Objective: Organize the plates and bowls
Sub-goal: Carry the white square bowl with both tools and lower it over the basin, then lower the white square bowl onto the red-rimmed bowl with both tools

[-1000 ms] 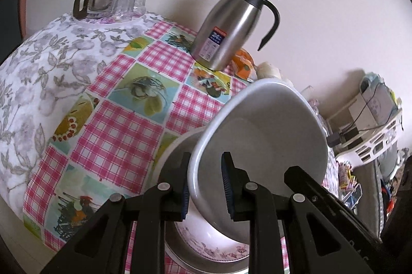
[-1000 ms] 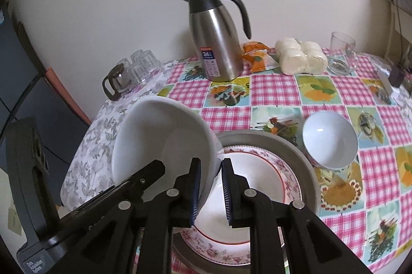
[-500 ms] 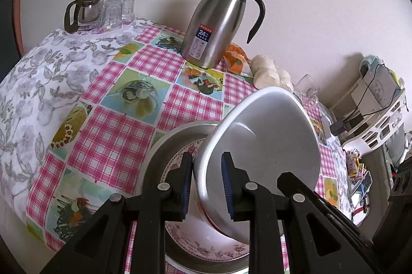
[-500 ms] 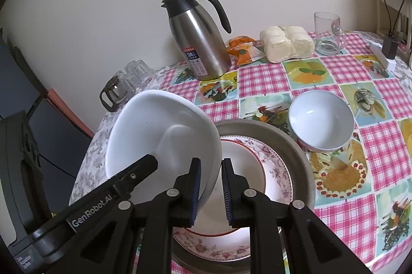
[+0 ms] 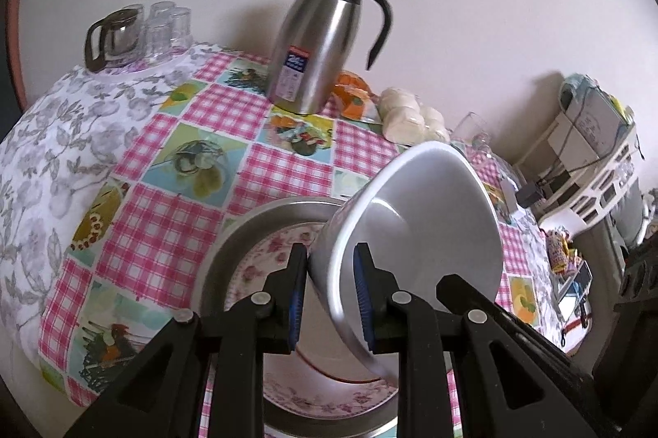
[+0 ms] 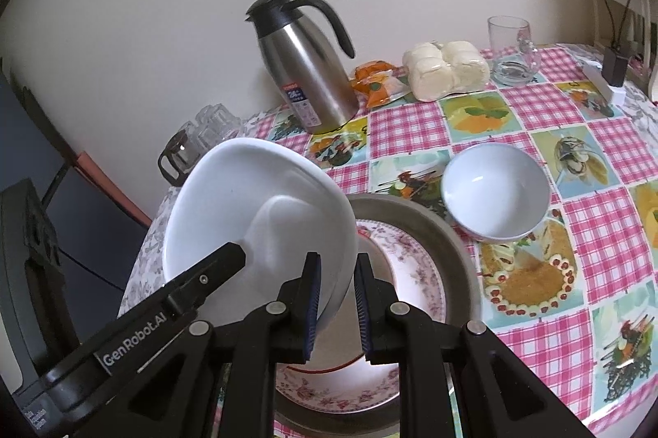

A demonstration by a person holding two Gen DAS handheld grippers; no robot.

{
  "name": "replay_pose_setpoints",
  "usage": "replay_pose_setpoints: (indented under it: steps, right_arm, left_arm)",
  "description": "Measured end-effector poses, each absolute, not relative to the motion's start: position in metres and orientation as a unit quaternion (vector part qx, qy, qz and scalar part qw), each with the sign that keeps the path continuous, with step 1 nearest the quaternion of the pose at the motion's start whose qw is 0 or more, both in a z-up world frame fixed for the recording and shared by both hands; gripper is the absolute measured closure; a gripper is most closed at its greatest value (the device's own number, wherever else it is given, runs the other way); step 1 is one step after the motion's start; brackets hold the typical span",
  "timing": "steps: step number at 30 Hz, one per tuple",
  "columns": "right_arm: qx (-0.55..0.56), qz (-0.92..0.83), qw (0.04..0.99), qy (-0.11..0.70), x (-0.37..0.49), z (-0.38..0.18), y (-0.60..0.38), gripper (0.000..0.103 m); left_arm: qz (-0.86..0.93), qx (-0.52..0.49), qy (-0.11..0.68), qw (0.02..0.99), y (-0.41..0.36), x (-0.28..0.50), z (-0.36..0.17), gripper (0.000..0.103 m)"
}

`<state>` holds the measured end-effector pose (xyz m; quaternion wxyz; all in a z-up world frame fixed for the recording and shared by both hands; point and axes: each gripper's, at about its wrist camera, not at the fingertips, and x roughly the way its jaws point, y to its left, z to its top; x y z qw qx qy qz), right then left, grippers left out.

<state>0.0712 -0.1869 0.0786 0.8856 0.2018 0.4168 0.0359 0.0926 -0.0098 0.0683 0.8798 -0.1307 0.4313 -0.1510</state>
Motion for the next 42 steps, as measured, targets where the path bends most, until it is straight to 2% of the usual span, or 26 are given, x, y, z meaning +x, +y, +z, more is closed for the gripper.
replay_pose_setpoints:
  steps: [19, 28, 42]
  right_arm:
    - [0.210, 0.028, 0.874, 0.438, 0.070, 0.073, -0.198, 0.082]
    - [0.202, 0.030, 0.862, 0.464, 0.075, 0.061, -0.189, 0.082]
    - [0.193, 0.014, 0.853, 0.485, 0.079, 0.053, -0.187, 0.082]
  left_arm:
    - [-0.135, -0.116, 0.484, 0.857, -0.023, 0.096, 0.050, 0.080]
    - [-0.120, -0.110, 0.507, 0.847, -0.020, 0.099, 0.041, 0.074]
    - [-0.121, -0.104, 0.513, 0.843, -0.023, 0.101, 0.036, 0.074]
